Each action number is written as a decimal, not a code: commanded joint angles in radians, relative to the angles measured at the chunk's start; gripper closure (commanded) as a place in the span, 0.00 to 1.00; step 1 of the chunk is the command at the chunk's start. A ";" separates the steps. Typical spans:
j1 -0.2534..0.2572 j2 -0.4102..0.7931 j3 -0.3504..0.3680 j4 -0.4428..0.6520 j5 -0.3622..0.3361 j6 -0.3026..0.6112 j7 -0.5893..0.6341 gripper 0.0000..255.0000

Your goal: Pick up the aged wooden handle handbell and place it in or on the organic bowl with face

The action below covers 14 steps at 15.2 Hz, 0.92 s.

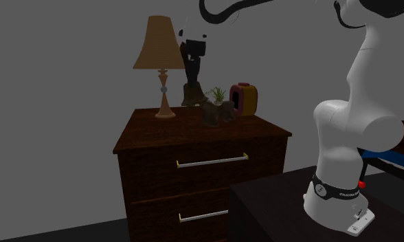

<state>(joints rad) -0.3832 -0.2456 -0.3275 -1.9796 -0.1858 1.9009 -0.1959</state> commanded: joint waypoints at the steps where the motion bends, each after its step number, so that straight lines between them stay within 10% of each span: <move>1: 0.001 0.001 0.002 0.032 0.002 -0.031 -0.003 1.00; 14: -0.002 0.013 -0.006 0.196 0.012 -0.179 -0.043 1.00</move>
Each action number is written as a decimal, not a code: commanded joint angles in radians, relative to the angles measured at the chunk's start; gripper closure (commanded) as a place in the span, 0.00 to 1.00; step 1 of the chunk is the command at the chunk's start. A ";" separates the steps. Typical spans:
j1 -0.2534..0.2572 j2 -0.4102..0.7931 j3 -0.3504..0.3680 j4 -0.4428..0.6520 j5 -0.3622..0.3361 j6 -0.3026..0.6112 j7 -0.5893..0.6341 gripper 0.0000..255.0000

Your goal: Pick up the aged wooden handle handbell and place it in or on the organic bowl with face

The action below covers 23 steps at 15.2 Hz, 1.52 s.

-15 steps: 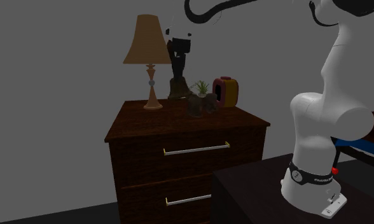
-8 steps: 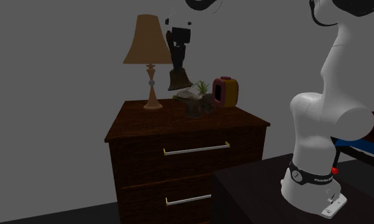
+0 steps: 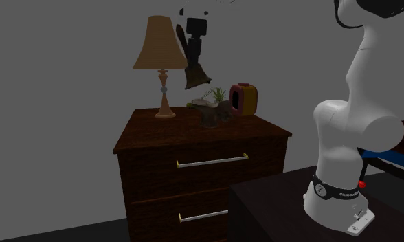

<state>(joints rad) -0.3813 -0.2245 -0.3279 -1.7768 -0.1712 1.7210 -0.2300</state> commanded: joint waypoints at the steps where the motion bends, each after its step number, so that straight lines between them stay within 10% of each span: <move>1: -0.013 -0.025 -0.017 -0.031 -0.007 0.011 -0.026 1.00; 23: -0.107 -0.147 -0.172 -0.279 -0.069 0.178 -0.222 1.00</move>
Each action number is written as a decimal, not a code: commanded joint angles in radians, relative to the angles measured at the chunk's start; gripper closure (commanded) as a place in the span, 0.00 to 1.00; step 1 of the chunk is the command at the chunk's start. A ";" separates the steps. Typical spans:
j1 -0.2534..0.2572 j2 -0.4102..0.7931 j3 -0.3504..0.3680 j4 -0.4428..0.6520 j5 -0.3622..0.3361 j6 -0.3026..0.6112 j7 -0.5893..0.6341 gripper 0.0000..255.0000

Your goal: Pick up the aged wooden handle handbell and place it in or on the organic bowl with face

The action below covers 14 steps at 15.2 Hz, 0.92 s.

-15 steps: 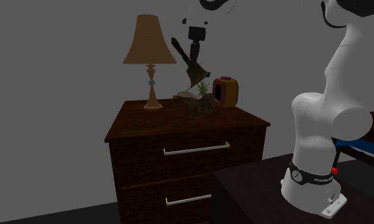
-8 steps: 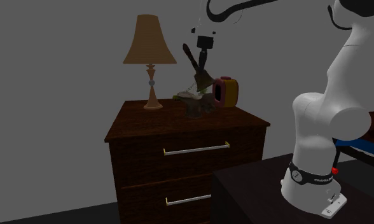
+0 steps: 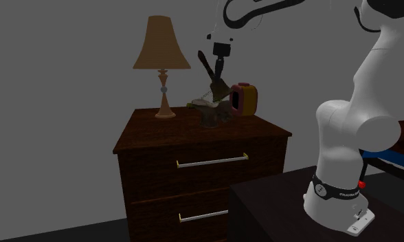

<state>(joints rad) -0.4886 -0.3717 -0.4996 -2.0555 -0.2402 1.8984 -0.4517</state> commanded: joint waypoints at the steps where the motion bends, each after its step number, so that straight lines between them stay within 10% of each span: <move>1: 0.000 0.000 0.000 0.000 0.000 0.000 0.000 1.00; 2: 0.000 0.000 0.000 0.000 0.000 0.000 0.000 0.00; 14: 0.005 -0.012 0.023 0.114 0.006 -0.126 -0.001 0.00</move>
<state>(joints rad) -0.4834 -0.3828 -0.4765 -1.9450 -0.2346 1.7770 -0.4524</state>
